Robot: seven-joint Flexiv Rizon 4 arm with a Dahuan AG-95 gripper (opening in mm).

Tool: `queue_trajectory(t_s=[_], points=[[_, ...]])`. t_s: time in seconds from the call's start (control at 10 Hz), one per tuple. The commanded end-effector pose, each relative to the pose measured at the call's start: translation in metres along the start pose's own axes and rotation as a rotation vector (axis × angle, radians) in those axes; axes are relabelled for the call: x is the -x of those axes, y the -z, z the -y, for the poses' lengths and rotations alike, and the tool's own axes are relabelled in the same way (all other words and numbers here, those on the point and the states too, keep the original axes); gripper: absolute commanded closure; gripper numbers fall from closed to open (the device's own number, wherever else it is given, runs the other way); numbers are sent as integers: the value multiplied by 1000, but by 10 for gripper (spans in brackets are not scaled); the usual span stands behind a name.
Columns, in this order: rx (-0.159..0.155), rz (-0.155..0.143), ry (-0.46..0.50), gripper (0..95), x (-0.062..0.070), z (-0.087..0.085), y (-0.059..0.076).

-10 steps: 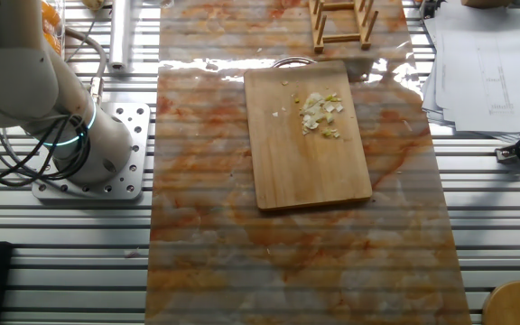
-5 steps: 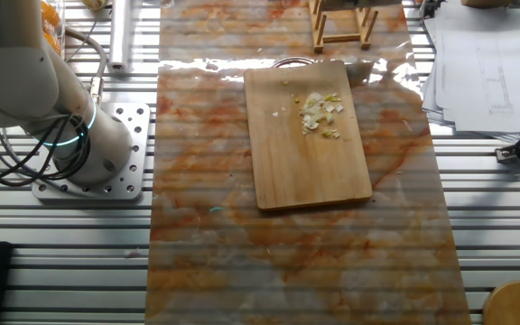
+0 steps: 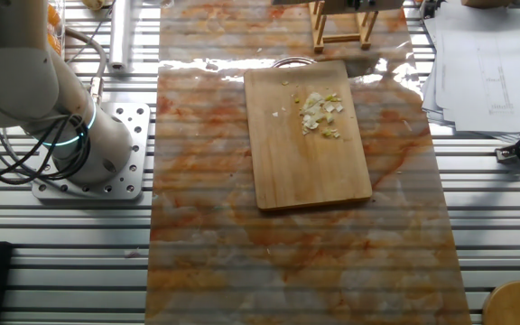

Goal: Chop the scallions

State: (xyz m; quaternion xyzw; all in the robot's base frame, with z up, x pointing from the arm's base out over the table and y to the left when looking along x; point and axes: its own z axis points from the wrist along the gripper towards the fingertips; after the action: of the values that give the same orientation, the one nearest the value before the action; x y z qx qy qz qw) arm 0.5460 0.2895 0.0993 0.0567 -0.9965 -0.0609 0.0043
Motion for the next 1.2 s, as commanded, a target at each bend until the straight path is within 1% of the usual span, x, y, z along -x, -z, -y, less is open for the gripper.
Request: queue_trajectory(t_s=[0.1, 0.3, 0.6, 0.7, 0.9, 1.0, 1.2], points=[[0, -4, 18, 950, 1, 5, -9], [-7, -8, 26, 950, 4, 8, -23], [-9, -12, 38, 950, 5, 11, -31], [-8, -12, 40, 950, 4, 11, -33], [-7, -27, 19, 950, 3, 9, -29], [-9, -31, 18, 950, 3, 7, -26], [-17, -33, 37, 950, 3, 7, -26]])
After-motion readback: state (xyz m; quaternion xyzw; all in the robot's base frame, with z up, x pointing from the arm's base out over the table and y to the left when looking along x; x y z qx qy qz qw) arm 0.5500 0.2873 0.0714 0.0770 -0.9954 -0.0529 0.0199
